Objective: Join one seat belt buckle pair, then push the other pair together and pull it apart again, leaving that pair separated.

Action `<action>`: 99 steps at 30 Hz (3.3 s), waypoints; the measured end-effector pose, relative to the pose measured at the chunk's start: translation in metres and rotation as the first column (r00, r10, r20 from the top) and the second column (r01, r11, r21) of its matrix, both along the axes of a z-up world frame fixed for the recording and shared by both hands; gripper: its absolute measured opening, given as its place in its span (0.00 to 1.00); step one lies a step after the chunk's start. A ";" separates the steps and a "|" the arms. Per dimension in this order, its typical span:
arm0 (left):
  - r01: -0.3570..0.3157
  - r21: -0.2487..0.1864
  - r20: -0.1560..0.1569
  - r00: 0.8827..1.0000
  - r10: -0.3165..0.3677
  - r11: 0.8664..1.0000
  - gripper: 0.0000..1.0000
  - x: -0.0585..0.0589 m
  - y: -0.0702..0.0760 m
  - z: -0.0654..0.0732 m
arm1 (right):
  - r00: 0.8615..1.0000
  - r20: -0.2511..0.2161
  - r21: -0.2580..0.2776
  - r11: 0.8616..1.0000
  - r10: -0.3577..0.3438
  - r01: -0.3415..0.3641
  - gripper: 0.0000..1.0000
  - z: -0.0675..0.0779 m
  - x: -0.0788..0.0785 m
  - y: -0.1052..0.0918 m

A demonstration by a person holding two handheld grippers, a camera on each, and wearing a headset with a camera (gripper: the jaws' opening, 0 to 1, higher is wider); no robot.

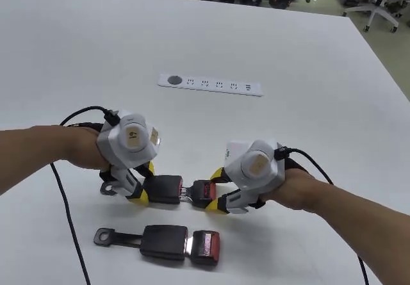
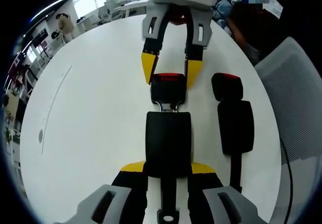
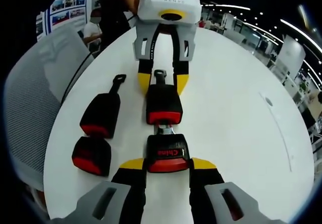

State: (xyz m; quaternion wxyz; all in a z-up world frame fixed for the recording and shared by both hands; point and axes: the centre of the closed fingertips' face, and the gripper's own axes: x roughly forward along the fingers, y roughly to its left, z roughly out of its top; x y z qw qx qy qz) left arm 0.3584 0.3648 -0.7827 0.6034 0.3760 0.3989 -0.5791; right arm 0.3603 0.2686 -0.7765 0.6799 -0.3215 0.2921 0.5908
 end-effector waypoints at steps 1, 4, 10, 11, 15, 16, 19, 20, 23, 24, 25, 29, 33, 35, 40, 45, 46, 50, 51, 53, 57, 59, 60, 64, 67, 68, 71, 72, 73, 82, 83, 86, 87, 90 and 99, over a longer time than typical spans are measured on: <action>0.000 0.000 0.000 1.000 0.000 1.000 0.31 0.001 0.001 -0.001 | 1.000 0.001 -0.001 1.000 -0.001 0.001 0.28 0.000 0.000 0.000; 0.003 0.001 0.000 1.000 -0.003 1.000 0.31 0.001 0.002 -0.001 | 0.999 -0.012 0.007 0.999 -0.031 0.031 0.28 -0.001 0.004 0.005; 0.000 0.003 0.001 1.000 0.000 1.000 0.30 0.001 0.002 -0.002 | 1.000 -0.013 0.008 1.000 -0.027 0.027 0.28 0.001 0.001 0.012; 0.003 0.003 0.001 1.000 -0.003 1.000 0.30 0.001 0.002 -0.002 | 1.000 -0.015 0.004 1.000 -0.025 0.025 0.28 0.001 0.000 0.014; -0.005 -0.009 0.000 1.000 0.005 1.000 0.30 0.001 0.002 -0.002 | 1.000 -0.017 -0.010 1.000 -0.025 0.025 0.27 0.002 -0.001 0.016; -0.005 -0.011 0.000 1.000 0.005 1.000 0.30 0.001 0.002 -0.002 | 0.999 -0.020 -0.011 0.999 -0.032 0.032 0.27 0.001 0.000 0.016; -0.001 -0.004 0.003 1.000 0.001 1.000 0.30 0.001 0.001 -0.002 | 0.999 -0.022 -0.014 0.999 -0.042 0.042 0.27 0.000 0.001 0.017; 0.000 -0.001 0.003 1.000 0.000 1.000 0.30 0.000 0.001 -0.002 | 0.999 -0.022 -0.014 0.999 -0.042 0.042 0.27 0.000 0.000 0.017; 0.004 0.008 0.003 1.000 -0.005 1.000 0.30 -0.001 0.000 -0.002 | 0.999 -0.024 -0.022 0.999 -0.042 0.042 0.27 -0.002 0.001 0.017; 0.009 0.011 0.004 1.000 -0.009 1.000 0.30 -0.001 0.000 -0.002 | 0.999 -0.024 -0.023 0.999 -0.042 0.041 0.27 0.001 -0.001 0.017; 0.011 0.013 0.004 1.000 -0.011 1.000 0.30 -0.001 -0.001 -0.002 | 0.999 -0.025 -0.024 0.999 -0.046 0.045 0.27 0.001 0.000 0.017; 0.013 0.020 0.006 1.000 -0.014 1.000 0.30 -0.003 -0.002 -0.001 | 0.999 -0.023 -0.027 0.999 -0.041 0.041 0.27 0.000 0.000 0.017; 0.017 0.028 0.006 1.000 -0.017 0.999 0.30 -0.002 -0.002 -0.001 | 0.999 -0.022 -0.030 0.999 -0.042 0.041 0.28 -0.003 0.002 0.017; 0.017 0.031 0.006 1.000 -0.017 0.999 0.30 -0.001 -0.001 -0.001 | 0.999 -0.023 -0.028 0.999 -0.043 0.042 0.28 -0.002 0.002 0.017; 0.010 0.031 0.003 1.000 -0.011 0.999 0.30 -0.001 -0.001 -0.002 | 0.999 -0.022 -0.032 0.999 -0.037 0.037 0.28 0.001 0.000 0.016; 0.017 0.050 -0.003 1.000 -0.017 0.999 0.31 -0.003 -0.003 0.000 | 0.999 -0.019 -0.029 0.999 -0.027 0.027 0.29 0.001 -0.001 0.016; 0.019 0.056 -0.005 1.000 -0.019 0.998 0.31 -0.003 -0.003 0.000 | 1.000 -0.017 -0.029 0.999 -0.024 0.024 0.29 0.002 -0.001 0.015; 0.021 0.065 -0.007 1.000 -0.020 0.998 0.31 -0.002 -0.001 -0.001 | 1.000 -0.016 -0.033 0.999 -0.024 0.023 0.29 0.001 -0.001 0.015; 0.019 0.064 -0.007 1.000 -0.018 0.998 0.31 -0.002 -0.001 -0.001 | 1.000 -0.016 -0.034 0.999 -0.022 0.021 0.29 0.000 0.000 0.015; 0.013 0.063 -0.007 1.000 -0.013 0.998 0.31 -0.001 0.000 -0.002 | 1.000 -0.014 -0.036 0.999 -0.019 0.019 0.29 -0.001 0.001 0.014; 0.016 0.065 -0.009 1.000 -0.015 0.998 0.31 -0.002 -0.001 -0.001 | 1.000 -0.009 -0.055 0.998 -0.013 0.012 0.29 0.000 0.000 0.007; 0.019 0.071 -0.009 1.000 -0.019 0.997 0.31 -0.003 0.000 -0.001 | 1.000 -0.008 -0.065 0.998 -0.006 0.006 0.29 0.000 0.000 0.001; 0.020 0.071 -0.010 1.000 -0.019 0.997 0.31 -0.002 0.000 -0.001 | 1.000 -0.008 -0.066 0.998 -0.005 0.004 0.29 0.001 0.000 -0.001; 0.023 0.086 -0.011 1.000 -0.022 0.996 0.32 -0.001 0.001 -0.003 | 1.000 -0.003 -0.062 0.998 0.007 -0.007 0.29 0.000 0.001 0.000; 0.024 0.095 -0.012 1.000 -0.023 0.995 0.32 0.000 0.001 -0.003 | 1.000 -0.004 -0.059 0.998 0.008 -0.008 0.30 -0.003 0.003 0.000; 0.026 0.099 -0.011 1.000 -0.025 0.995 0.32 -0.001 0.001 -0.003 | 1.000 -0.003 -0.059 0.998 0.010 -0.010 0.30 -0.003 0.003 -0.001; 0.025 0.104 -0.012 1.000 -0.024 0.994 0.32 -0.001 0.001 -0.003 | 1.000 -0.003 -0.059 0.998 0.011 -0.011 0.30 -0.001 0.001 0.000; 0.024 0.105 -0.012 1.000 -0.023 0.994 0.32 -0.001 0.001 -0.002 | 1.000 -0.002 -0.058 0.998 0.012 -0.012 0.30 -0.001 0.001 0.000; 0.022 0.107 -0.012 1.000 -0.021 0.994 0.32 -0.001 0.001 -0.002 | 1.000 -0.002 -0.058 0.998 0.011 -0.011 0.30 -0.001 0.002 -0.001; 0.019 0.122 -0.012 1.000 -0.018 0.992 0.32 -0.001 0.002 -0.002 | 1.000 0.000 -0.062 0.998 0.005 -0.005 0.30 -0.002 0.003 -0.006; 0.018 0.122 -0.013 1.000 -0.017 0.992 0.32 -0.001 0.002 -0.002 | 1.000 -0.001 -0.063 0.998 0.004 -0.004 0.30 0.000 0.002 -0.007; 0.016 0.126 -0.013 1.000 -0.015 0.992 0.32 -0.001 0.002 -0.002 | 1.000 -0.001 -0.070 0.998 -0.002 0.002 0.30 -0.002 0.003 -0.012; 0.018 0.128 -0.013 1.000 -0.016 0.992 0.32 -0.002 0.001 -0.002 | 1.000 -0.001 -0.071 0.997 -0.005 0.004 0.30 0.000 0.003 -0.015; 0.018 0.134 -0.013 1.000 -0.016 0.991 0.32 -0.002 0.001 -0.002 | 1.000 -0.003 -0.081 0.997 -0.004 0.004 0.30 0.004 -0.001 -0.023; 0.016 0.148 -0.014 1.000 -0.014 0.989 0.32 -0.002 0.000 -0.002 | 1.000 0.008 -0.121 0.993 -0.001 0.002 0.30 -0.004 0.003 -0.042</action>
